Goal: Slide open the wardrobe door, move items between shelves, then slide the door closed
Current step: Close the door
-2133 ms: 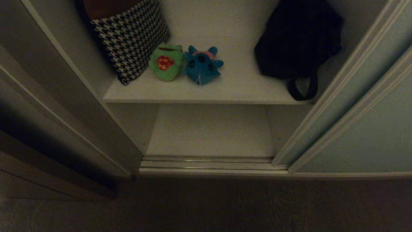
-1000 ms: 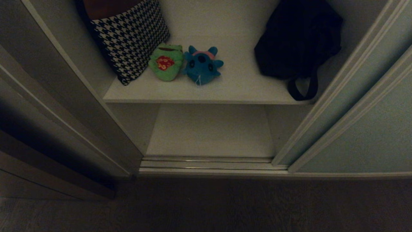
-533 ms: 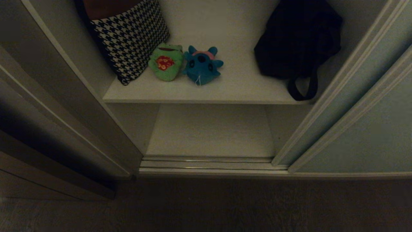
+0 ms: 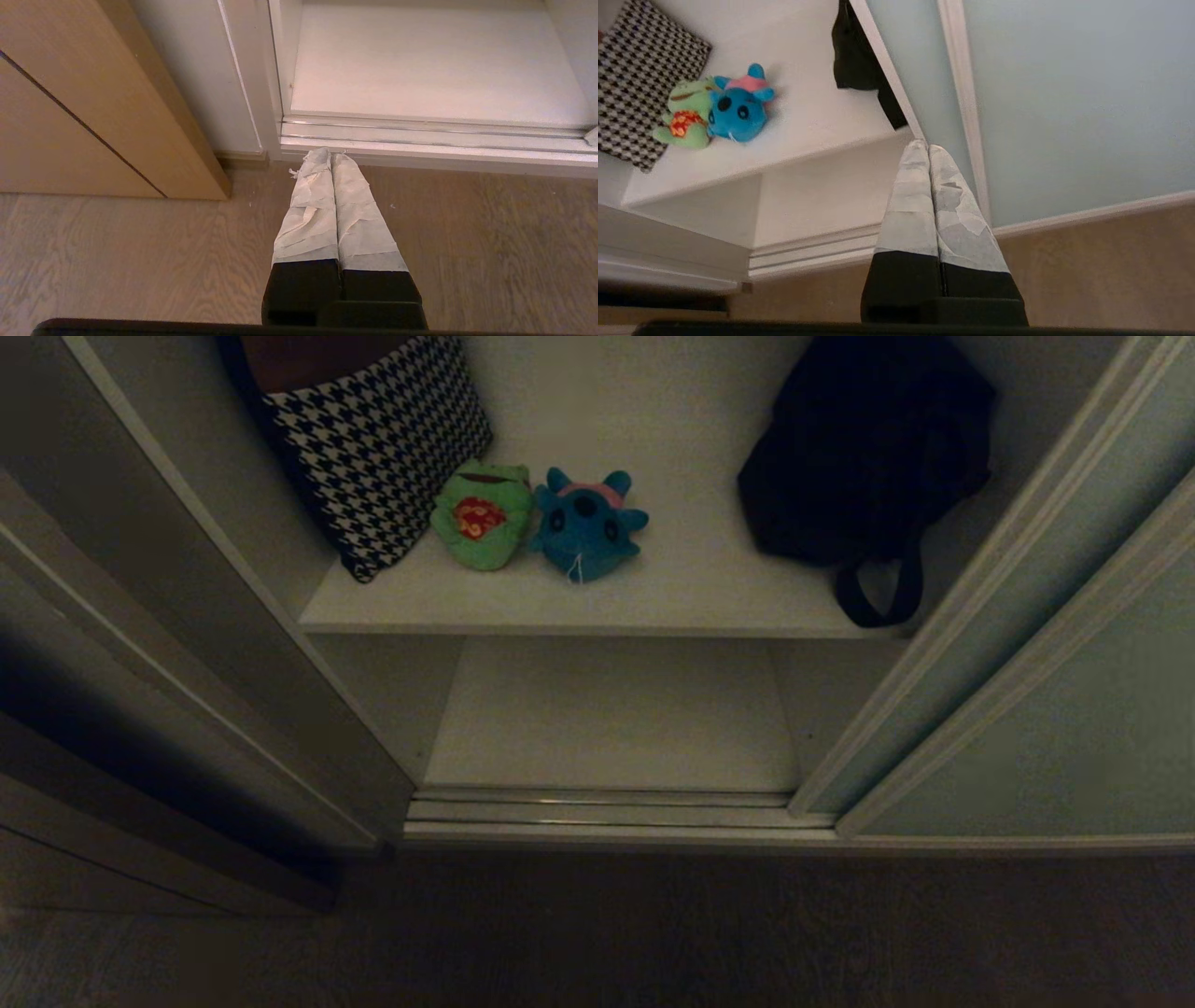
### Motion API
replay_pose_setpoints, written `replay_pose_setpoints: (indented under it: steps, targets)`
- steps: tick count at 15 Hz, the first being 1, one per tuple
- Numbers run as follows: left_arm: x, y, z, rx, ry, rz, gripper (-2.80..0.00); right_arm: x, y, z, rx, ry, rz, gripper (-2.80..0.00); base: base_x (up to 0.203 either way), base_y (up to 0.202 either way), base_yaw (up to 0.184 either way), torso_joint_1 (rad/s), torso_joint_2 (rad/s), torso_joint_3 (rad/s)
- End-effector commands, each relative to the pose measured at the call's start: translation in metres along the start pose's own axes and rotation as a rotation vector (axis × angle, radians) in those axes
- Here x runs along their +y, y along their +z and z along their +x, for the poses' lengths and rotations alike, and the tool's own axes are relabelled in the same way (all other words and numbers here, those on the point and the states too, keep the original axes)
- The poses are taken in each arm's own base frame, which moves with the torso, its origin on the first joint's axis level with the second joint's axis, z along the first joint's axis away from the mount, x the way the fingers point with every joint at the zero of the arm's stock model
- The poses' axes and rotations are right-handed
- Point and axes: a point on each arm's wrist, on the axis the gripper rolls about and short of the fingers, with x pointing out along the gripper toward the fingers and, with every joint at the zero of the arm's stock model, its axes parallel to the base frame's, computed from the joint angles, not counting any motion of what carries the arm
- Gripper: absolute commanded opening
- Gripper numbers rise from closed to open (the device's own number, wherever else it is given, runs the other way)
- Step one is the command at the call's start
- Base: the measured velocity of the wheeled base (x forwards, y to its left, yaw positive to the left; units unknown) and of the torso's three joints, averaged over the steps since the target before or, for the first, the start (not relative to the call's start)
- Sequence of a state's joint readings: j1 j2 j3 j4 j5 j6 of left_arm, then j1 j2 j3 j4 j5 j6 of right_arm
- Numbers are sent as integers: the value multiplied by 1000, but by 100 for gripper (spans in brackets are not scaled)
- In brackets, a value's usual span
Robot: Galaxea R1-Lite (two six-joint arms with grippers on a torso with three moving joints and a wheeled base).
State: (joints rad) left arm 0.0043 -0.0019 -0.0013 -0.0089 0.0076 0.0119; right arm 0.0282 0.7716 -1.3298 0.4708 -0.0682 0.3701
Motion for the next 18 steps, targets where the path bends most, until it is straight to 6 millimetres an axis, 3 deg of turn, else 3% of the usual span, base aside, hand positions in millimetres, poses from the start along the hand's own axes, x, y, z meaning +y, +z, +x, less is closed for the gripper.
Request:
replay_pose_setpoints:
  steps: [1,5,18]
  targets:
    - [0,0,0,1,0,0,-280,2,2,22,36,-22,5,-280,0,0,0,0,0,0]
    - [0,0,0,1,0,0,-280,0,5,52,61,-95,35,-280,0,0,0,0,0,0]
    - [0,0,0,1,0,0,-280,-19,5,111,124,-136,86,-280,0,0,0,0,0,0]
